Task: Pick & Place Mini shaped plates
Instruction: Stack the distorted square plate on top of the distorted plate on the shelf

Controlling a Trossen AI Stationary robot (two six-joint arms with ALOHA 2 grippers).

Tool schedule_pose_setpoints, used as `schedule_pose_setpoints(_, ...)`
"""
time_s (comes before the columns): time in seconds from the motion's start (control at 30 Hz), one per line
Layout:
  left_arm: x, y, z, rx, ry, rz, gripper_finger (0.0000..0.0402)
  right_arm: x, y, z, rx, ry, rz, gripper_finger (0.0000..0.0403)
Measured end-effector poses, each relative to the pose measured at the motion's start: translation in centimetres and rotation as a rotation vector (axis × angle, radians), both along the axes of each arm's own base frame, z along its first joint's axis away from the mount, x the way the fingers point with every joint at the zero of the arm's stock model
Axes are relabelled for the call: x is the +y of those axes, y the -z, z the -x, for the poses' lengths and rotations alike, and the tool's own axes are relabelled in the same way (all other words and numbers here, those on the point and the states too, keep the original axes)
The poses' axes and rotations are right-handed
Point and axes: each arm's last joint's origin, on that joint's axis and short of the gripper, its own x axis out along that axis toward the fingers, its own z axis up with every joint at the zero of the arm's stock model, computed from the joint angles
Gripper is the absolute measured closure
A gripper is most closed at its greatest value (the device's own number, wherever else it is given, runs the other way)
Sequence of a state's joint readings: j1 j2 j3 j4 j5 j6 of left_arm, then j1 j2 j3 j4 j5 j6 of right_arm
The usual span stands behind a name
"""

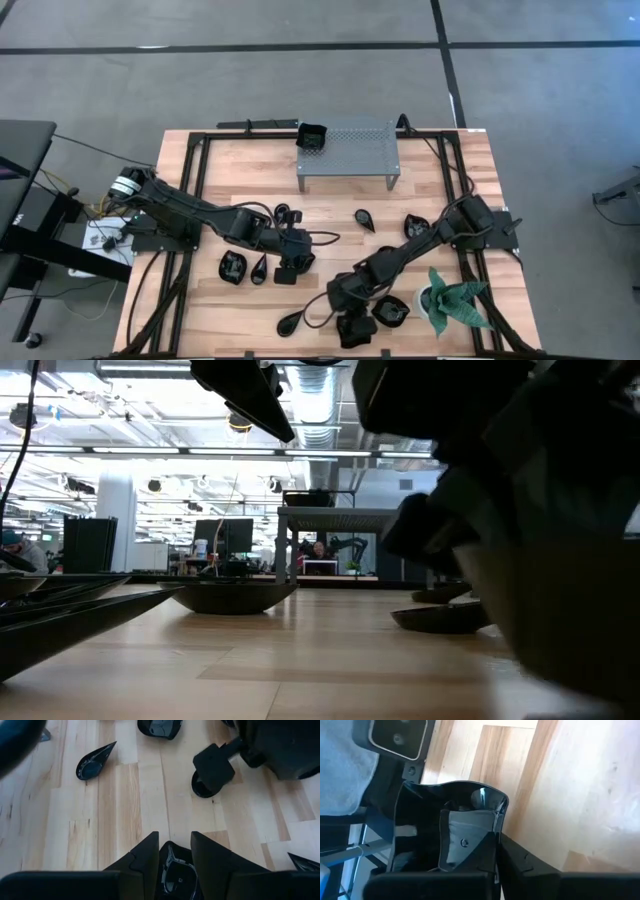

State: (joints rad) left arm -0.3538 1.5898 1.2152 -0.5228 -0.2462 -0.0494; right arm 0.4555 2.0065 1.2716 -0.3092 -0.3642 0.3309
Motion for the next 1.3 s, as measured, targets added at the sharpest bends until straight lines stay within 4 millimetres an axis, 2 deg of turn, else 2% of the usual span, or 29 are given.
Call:
schedule_pose_setpoints(0.13, 0.0, 0.0, 0.0, 0.0, 0.0, 0.0, 0.0287, -0.9, -2.0, 0.2, -0.026, 0.026, 0.004, 0.0399)
schedule_pose_setpoints(0.27, 0.0, 0.0, 0.0, -0.001, 0.027, -0.023, 0.0287, -2.5, -5.0, 0.5, -0.105, 0.069, 0.042, 0.04)
schedule_pose_setpoints(0.37, 0.0, 0.0, 0.0, -0.005, 0.074, -0.061, 0.0287, -4.6, -7.1, 1.1, -0.105, 0.145, 0.109, 0.0398)
schedule_pose_setpoints(0.47, -0.2, -0.1, 0.0, -0.009, 0.165, -0.135, 0.0287, -7.3, -8.3, 1.8, -0.029, 0.29, 0.162, 0.0401)
schedule_pose_setpoints(0.63, -0.7, -0.4, -0.3, -0.063, 0.35, -0.277, 0.0287, -11.5, -8.2, 1.8, 0.108, 0.539, 0.197, 0.0399)
schedule_pose_setpoints(0.77, -0.8, -0.4, -0.4, -0.077, 0.477, -0.389, 0.0287, -13.2, -7.7, 1.4, 0.155, 0.538, 0.128, 0.0399)
schedule_pose_setpoints(0.87, -0.7, 0.6, -0.5, -0.109, 0.539, -0.454, 0.0287, -13.9, -7.7, 1.3, 0.168, 0.498, 0.074, 0.0401)
schedule_pose_setpoints(1.0, -1.0, 2.1, -0.5, -0.185, 0.578, -0.436, 0.028, -14.7, -8.1, 1.1, 0.134, 0.518, 0.068, 0.0401)
schedule_pose_setpoints(1.13, -1.1, 2.6, -0.5, -0.246, 0.613, -0.477, 0.0264, -15.1, -8.3, 0.9, 0.121, 0.468, 0.016, 0.0402)
schedule_pose_setpoints(1.3, -1.3, 3.7, -0.7, -0.292, 0.724, -0.566, 0.0246, -14.8, -8.8, 0.4, 0.062, 0.355, -0.106, 0.0402)
